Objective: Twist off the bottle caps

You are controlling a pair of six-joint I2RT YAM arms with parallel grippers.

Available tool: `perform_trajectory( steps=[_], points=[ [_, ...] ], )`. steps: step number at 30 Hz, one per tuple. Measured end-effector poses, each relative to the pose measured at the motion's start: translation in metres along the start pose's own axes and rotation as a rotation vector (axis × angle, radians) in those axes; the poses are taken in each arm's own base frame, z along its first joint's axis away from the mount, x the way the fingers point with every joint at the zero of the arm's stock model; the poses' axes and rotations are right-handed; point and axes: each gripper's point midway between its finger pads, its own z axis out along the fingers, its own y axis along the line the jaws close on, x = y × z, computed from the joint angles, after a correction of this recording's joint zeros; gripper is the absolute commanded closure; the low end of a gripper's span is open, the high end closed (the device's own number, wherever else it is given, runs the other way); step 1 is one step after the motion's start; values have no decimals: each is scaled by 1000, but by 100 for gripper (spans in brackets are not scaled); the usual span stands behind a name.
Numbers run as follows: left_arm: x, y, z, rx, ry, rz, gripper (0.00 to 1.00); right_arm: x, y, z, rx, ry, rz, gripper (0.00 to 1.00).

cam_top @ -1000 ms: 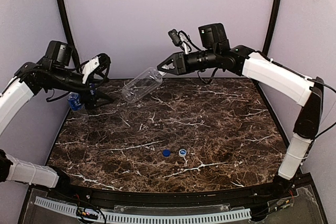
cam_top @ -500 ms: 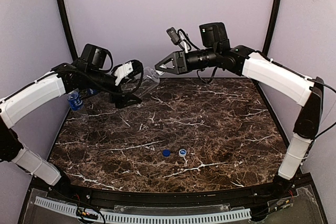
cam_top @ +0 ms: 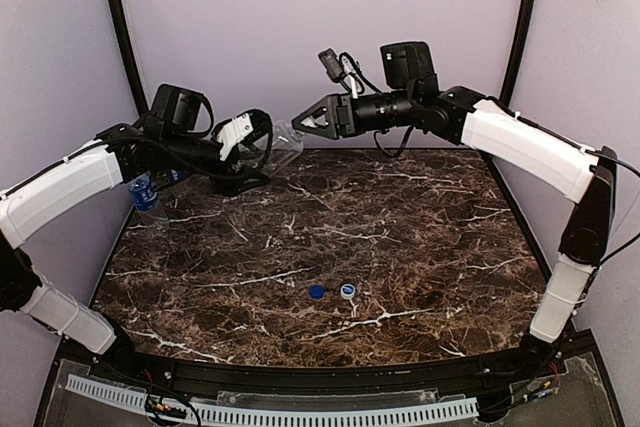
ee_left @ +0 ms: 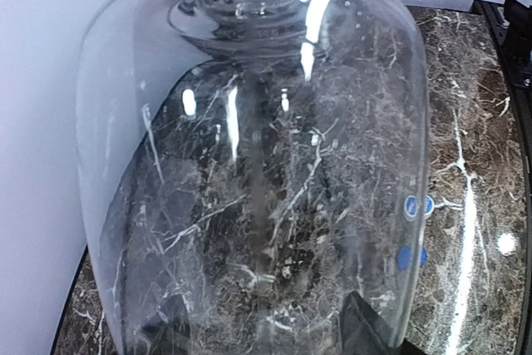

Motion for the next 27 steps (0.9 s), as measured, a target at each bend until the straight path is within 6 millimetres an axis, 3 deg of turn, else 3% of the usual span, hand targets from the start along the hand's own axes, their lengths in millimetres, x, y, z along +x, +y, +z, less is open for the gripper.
perform_trajectory(
  steps=[3,4,7,14,19,23,27],
  points=[
    [-2,13,-2,-77,1,23,50,2,-5,0,31,3,9,3],
    [-4,18,-3,-111,3,43,50,2,-7,0,40,4,15,2],
    [-5,28,-5,-217,12,152,49,3,-7,-3,51,3,6,1],
    [8,15,9,-360,81,460,50,9,-17,-12,51,14,66,1],
    [2,33,4,-484,97,549,50,21,-34,-16,56,36,139,1],
    [-1,40,0,-535,105,577,49,37,-34,-12,24,69,177,2],
    [-2,43,-2,-552,108,594,49,42,-31,-10,-6,75,191,17]
  ],
)
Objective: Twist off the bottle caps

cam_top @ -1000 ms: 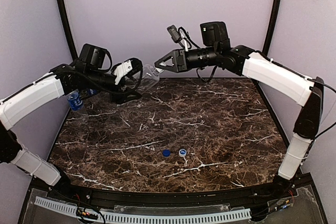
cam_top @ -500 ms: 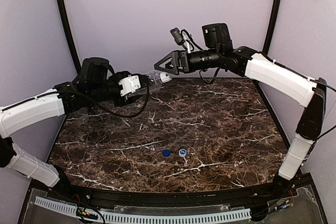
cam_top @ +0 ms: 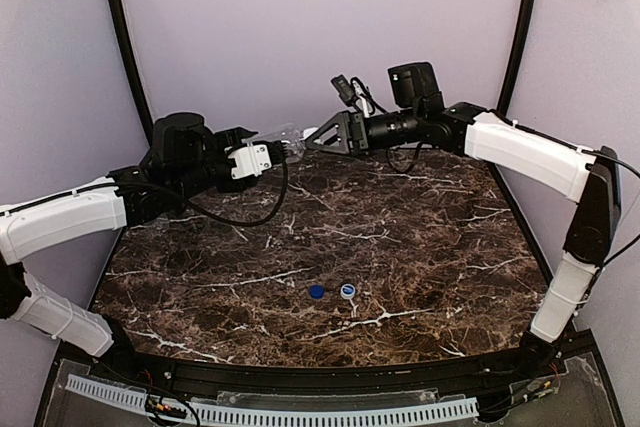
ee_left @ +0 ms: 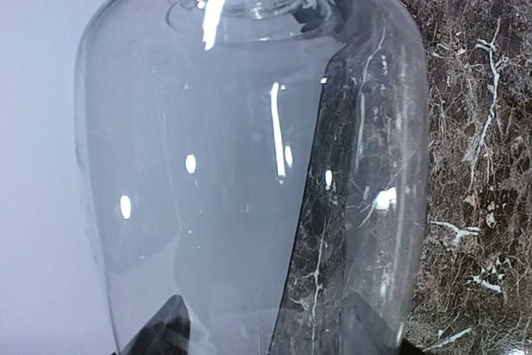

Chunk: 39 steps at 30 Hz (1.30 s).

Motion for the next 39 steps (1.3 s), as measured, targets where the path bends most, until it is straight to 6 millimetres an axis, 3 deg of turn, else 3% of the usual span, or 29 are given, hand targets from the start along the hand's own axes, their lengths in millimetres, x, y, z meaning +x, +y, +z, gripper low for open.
perform_trajectory(
  steps=[7,14,25,32,34,36,39],
  points=[
    [1,0,0,-2,3,9,49,-6,6,0,-31,-21,-16,57],
    [0,-1,0,-2,2,14,49,-6,13,0,-68,-16,-21,73],
    [2,-2,0,0,12,28,49,-6,13,4,-101,3,-20,70],
    [-1,-4,0,9,1,32,49,-6,14,5,-107,6,-29,61],
    [-4,-7,1,19,-12,36,49,-5,15,6,-111,8,-33,64],
    [-5,-8,1,23,-15,37,49,-5,16,7,-112,9,-35,74],
    [-4,-9,2,25,-13,42,49,-5,13,7,-98,7,-29,76]
  ],
)
